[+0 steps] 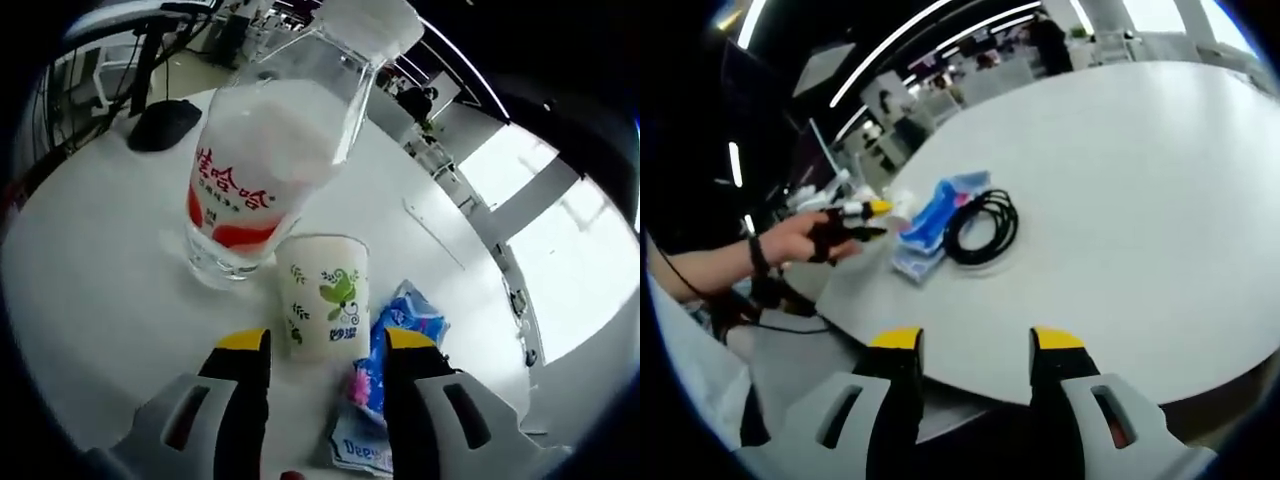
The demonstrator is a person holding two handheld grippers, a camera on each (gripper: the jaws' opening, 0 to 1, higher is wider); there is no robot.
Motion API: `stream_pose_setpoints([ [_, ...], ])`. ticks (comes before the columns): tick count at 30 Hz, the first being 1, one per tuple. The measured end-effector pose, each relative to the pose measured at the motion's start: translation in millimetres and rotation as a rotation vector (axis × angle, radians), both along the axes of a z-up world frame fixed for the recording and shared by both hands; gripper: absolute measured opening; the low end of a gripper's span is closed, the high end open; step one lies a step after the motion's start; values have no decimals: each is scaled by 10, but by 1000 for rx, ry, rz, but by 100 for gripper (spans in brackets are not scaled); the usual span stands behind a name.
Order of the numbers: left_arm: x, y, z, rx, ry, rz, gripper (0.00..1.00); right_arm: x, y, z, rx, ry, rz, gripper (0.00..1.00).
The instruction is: Arrange the tabletop items into an orderly group along one side of the table until the central work area is clear of visible clutter.
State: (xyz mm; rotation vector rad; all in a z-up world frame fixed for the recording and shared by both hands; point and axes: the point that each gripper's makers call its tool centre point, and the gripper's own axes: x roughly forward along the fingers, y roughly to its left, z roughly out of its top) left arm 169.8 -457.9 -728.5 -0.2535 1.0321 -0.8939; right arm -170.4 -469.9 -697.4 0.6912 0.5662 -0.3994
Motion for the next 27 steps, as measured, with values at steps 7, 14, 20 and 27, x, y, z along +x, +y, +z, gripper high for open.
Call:
stream_pose_setpoints([
  [7,-5,-62,-50,18,8,10,42,35,-13,24,-1,1,13,41],
  [14,1,-71,-84,27,-4,2,35,10,-34,17,-1,5,13,40],
  [20,1,-1,-87,31,-11,2,34,-17,-13,-14,7,11,10,40],
  [27,-97,156,-91,64,-41,-49,34,16,13,-39,12,4,15,39],
])
